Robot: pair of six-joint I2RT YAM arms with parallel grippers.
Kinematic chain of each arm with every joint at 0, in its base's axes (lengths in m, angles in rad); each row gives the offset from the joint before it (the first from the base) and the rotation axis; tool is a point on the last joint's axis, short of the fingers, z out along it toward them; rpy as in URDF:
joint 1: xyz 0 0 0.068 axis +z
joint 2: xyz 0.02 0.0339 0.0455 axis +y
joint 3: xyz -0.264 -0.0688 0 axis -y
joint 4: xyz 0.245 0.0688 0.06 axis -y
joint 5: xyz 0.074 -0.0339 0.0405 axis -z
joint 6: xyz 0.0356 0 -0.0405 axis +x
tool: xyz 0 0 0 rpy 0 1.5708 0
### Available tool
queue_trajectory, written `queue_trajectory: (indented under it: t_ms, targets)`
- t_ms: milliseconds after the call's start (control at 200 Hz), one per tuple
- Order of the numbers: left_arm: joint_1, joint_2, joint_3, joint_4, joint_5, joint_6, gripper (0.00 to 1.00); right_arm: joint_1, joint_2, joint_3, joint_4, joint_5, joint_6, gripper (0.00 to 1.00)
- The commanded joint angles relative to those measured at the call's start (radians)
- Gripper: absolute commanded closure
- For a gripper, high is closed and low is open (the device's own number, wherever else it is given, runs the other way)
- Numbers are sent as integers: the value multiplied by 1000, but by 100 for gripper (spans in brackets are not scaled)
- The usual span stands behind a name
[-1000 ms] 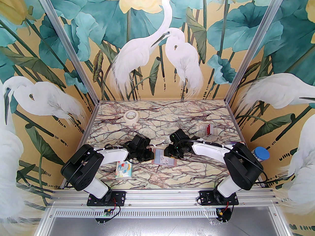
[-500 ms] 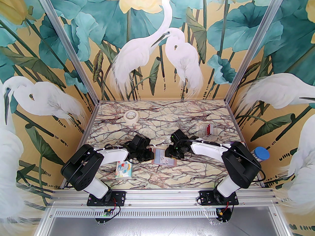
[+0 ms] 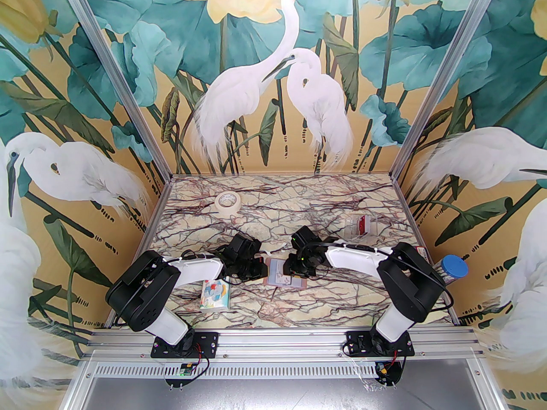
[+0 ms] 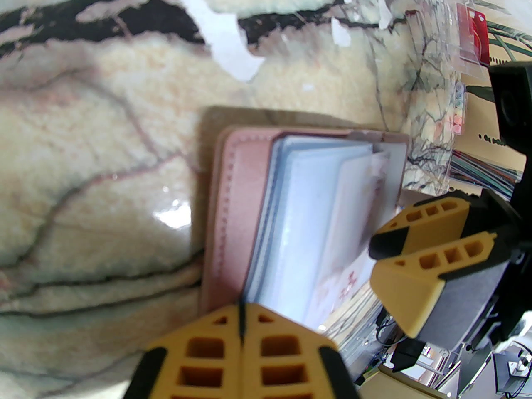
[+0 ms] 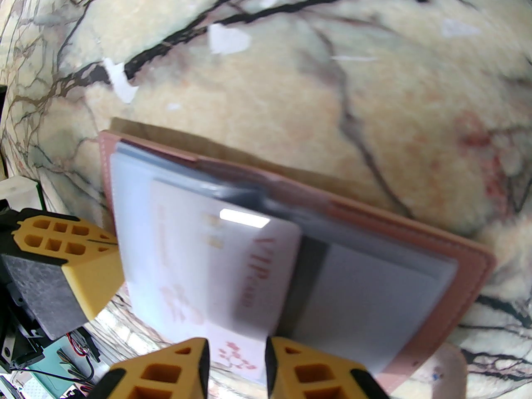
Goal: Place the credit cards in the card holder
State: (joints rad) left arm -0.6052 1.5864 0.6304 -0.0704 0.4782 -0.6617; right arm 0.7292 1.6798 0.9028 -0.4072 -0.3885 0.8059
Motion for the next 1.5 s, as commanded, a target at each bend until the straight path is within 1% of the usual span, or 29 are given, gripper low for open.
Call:
queue_trajectory:
  t_ms: [0,215,330,405,495,725,1125,1495]
  targets:
    - [-11,37,6,-13,-9,14,100,13,19,24,8,4,12,72]
    - [-11,38,0,-9,-8,14,100,22,28,33,9,7,18,73]
    - [-11,39,-2,-9,-9,14,100,23,-4,37,-13,42,19,73]
    - [-11,40,-3,-8,-9,14,100,24,-29,36,-27,55,18,69]
    - [-11,41,-3,-1,-3,11,100,23,-53,39,-47,77,13,67]
    - [-11,33,-5,-4,-2,8,100,22,-38,38,-71,143,16,67]
    - [-11,32,-11,0,-4,8,100,26,24,38,-43,111,19,68]
    - [-11,36,-12,3,-3,8,100,38,31,55,-54,111,18,70]
